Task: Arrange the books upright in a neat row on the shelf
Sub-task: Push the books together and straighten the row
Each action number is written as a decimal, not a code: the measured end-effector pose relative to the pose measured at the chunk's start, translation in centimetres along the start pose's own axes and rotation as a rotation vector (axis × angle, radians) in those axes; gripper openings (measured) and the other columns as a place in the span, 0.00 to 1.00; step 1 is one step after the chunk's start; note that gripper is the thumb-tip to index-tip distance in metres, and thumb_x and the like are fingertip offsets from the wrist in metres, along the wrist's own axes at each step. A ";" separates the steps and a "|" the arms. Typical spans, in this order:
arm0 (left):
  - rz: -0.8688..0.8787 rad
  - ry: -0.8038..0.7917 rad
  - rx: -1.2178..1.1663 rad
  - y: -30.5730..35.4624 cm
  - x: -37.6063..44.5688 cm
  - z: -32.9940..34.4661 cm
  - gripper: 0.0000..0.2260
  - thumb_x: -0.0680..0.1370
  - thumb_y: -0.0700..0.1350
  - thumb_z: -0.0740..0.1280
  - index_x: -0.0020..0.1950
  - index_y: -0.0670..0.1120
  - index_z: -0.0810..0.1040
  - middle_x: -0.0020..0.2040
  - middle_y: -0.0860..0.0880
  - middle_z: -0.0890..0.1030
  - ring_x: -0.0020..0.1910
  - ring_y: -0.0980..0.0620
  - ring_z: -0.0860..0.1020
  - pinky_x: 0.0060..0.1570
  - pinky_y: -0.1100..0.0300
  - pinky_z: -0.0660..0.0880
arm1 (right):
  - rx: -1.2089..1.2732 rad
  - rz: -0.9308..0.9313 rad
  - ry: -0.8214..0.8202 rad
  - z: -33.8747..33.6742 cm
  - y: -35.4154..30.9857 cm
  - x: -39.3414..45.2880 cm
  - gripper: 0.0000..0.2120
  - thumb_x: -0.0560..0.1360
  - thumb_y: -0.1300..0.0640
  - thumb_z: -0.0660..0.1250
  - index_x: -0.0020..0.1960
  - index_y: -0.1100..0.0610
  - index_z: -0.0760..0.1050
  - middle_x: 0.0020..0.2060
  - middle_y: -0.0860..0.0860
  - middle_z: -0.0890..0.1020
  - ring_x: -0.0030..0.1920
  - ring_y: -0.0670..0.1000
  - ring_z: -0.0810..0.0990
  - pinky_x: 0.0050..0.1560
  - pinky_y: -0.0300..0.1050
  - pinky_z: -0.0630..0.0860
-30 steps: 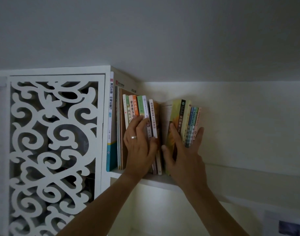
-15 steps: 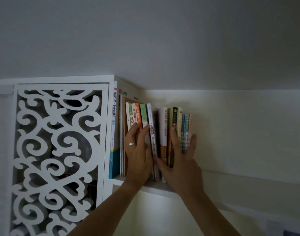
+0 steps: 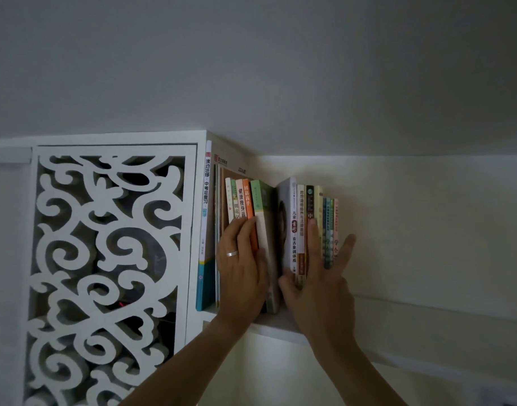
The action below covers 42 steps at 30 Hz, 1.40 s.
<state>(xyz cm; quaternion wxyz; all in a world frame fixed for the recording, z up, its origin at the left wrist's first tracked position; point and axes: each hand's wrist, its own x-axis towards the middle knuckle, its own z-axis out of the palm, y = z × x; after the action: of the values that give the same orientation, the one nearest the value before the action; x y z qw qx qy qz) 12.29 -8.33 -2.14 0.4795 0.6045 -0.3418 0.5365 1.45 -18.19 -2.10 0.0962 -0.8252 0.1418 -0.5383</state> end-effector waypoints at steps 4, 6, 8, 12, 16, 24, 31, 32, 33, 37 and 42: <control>0.079 -0.041 0.104 0.3 -0.3 -0.1 0.27 0.82 0.48 0.65 0.79 0.43 0.65 0.77 0.42 0.63 0.77 0.43 0.64 0.74 0.41 0.66 | -0.004 0.016 0.003 -0.1 0.2 0.1 0.49 0.74 0.34 0.65 0.78 0.35 0.31 0.79 0.63 0.36 0.54 0.66 0.82 0.42 0.52 0.84; 0.174 -0.068 0.169 0.0 -0.1 -0.5 0.24 0.85 0.50 0.58 0.79 0.43 0.66 0.79 0.40 0.62 0.79 0.41 0.62 0.74 0.37 0.64 | -0.008 0.033 0.009 -0.2 0.2 0.1 0.49 0.73 0.35 0.65 0.78 0.35 0.31 0.79 0.64 0.37 0.54 0.67 0.81 0.42 0.52 0.84; 0.337 -0.186 0.252 0.0 0.7 -1.2 0.23 0.86 0.53 0.55 0.78 0.46 0.70 0.81 0.40 0.61 0.82 0.41 0.56 0.78 0.37 0.58 | -0.029 0.062 0.024 -0.3 0.2 0.1 0.50 0.73 0.34 0.66 0.78 0.35 0.31 0.79 0.64 0.39 0.55 0.68 0.81 0.42 0.53 0.83; 0.645 -0.610 0.589 1.1 3.6 -2.9 0.21 0.80 0.51 0.53 0.67 0.56 0.80 0.79 0.47 0.69 0.84 0.43 0.50 0.80 0.35 0.42 | -0.047 0.115 0.052 -0.5 0.2 0.1 0.53 0.69 0.30 0.68 0.78 0.36 0.32 0.79 0.65 0.42 0.59 0.71 0.77 0.46 0.58 0.81; 0.757 -0.809 0.886 3.9 6.7 -3.8 0.16 0.80 0.49 0.59 0.64 0.55 0.81 0.71 0.49 0.78 0.81 0.43 0.59 0.77 0.31 0.34 | -0.004 0.161 0.012 -0.7 0.3 0.2 0.54 0.69 0.31 0.69 0.77 0.33 0.31 0.77 0.64 0.49 0.61 0.71 0.75 0.50 0.60 0.80; 0.829 -0.830 1.207 5.9 8.2 -2.0 0.16 0.78 0.44 0.70 0.66 0.50 0.78 0.69 0.47 0.79 0.79 0.40 0.63 0.78 0.32 0.43 | -0.045 0.199 0.089 -1.8 0.6 0.0 0.57 0.68 0.39 0.75 0.79 0.35 0.34 0.64 0.61 0.63 0.48 0.65 0.76 0.40 0.52 0.78; 0.997 -0.618 0.875 3.9 7.5 -2.5 0.12 0.79 0.46 0.67 0.62 0.49 0.79 0.59 0.46 0.83 0.62 0.43 0.77 0.66 0.48 0.70 | 0.036 0.245 0.132 -3.6 3.5 0.6 0.57 0.67 0.43 0.77 0.79 0.35 0.39 0.62 0.62 0.65 0.47 0.65 0.76 0.38 0.48 0.72; 1.016 -0.560 0.814 3.7 7.5 -2.5 0.13 0.78 0.46 0.67 0.62 0.48 0.78 0.59 0.45 0.83 0.60 0.43 0.78 0.64 0.48 0.70 | 0.069 0.238 0.131 -3.9 4.1 0.7 0.57 0.66 0.44 0.78 0.79 0.35 0.40 0.62 0.61 0.65 0.47 0.65 0.77 0.38 0.47 0.72; 1.038 -0.494 0.764 3.5 7.5 -2.5 0.13 0.78 0.46 0.66 0.63 0.47 0.77 0.59 0.45 0.83 0.59 0.43 0.78 0.63 0.48 0.70 | 0.103 0.228 0.131 -4.2 4.8 0.8 0.58 0.66 0.45 0.79 0.79 0.35 0.41 0.61 0.61 0.65 0.45 0.63 0.77 0.38 0.47 0.73; 1.010 -0.214 0.584 3.5 7.8 -2.6 0.11 0.80 0.47 0.64 0.60 0.46 0.80 0.57 0.44 0.83 0.55 0.43 0.81 0.53 0.50 0.71 | 0.201 0.210 0.119 -5.2 6.8 1.0 0.57 0.66 0.46 0.80 0.79 0.35 0.42 0.59 0.59 0.65 0.43 0.61 0.76 0.39 0.48 0.73; 0.815 0.042 0.334 7.2 9.4 -2.8 0.12 0.78 0.49 0.71 0.57 0.43 0.84 0.48 0.43 0.84 0.42 0.44 0.81 0.42 0.50 0.73 | 0.143 0.225 0.114 -4.7 6.5 0.7 0.50 0.67 0.46 0.79 0.79 0.48 0.53 0.56 0.56 0.65 0.43 0.62 0.77 0.41 0.53 0.80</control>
<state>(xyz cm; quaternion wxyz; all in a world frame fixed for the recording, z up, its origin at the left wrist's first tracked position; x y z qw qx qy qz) 6.50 -6.97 8.48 0.1312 0.4784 -0.4512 0.7418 -3.44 -24.56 -1.58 0.2065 -0.7633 0.1998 -0.5787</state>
